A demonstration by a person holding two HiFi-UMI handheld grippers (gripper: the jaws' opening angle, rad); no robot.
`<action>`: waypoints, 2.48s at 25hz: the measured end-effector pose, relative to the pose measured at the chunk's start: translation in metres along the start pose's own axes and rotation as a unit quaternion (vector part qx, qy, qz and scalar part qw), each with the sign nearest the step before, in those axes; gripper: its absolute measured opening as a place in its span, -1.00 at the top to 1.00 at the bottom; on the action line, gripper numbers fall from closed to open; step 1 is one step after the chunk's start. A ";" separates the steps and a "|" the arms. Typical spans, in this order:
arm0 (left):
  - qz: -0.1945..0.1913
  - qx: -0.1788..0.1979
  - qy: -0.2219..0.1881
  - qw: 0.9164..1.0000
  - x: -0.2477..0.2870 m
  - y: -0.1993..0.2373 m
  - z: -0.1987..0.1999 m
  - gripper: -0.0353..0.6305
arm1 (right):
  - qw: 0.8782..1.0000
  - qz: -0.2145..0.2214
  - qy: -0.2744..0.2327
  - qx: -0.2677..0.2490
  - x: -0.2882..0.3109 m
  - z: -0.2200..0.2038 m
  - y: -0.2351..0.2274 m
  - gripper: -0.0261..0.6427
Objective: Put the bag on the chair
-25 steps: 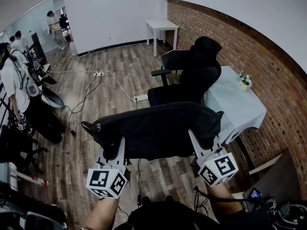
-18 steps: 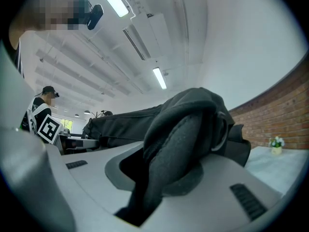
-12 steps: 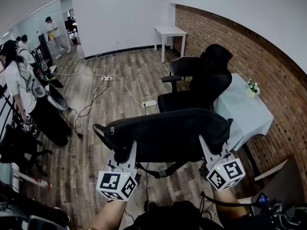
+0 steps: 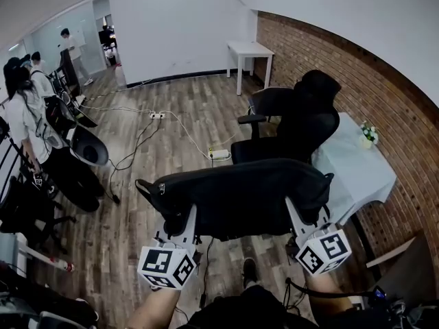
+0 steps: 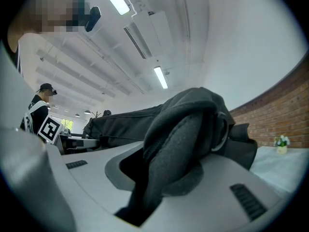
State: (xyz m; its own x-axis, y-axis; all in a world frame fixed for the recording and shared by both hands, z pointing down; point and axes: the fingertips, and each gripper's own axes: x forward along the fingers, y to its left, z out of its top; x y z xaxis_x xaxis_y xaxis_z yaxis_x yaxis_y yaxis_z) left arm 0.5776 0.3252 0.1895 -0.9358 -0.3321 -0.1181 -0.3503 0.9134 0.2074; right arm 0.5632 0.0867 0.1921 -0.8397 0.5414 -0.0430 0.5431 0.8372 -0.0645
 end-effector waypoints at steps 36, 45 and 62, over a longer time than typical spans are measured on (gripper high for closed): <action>0.065 0.017 0.017 0.998 0.243 -0.017 -0.021 0.66 | 0.997 0.076 -0.013 0.004 0.157 0.025 -0.210 0.67; 0.064 0.025 0.023 0.997 0.280 0.004 -0.026 0.66 | 0.996 0.081 -0.012 0.020 0.195 0.010 -0.230 0.67; 0.032 0.012 0.015 0.999 0.393 0.136 -0.014 0.66 | 0.998 0.054 -0.013 0.016 0.358 0.003 -0.237 0.67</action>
State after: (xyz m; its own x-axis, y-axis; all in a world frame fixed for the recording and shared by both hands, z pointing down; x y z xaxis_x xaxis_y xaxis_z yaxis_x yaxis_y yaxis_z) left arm 0.1619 0.3156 0.1855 -0.9569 -0.2801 -0.0762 -0.2897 0.9381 0.1898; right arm 0.1338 0.0819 0.1892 -0.7764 0.6255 -0.0780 0.6303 0.7711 -0.0902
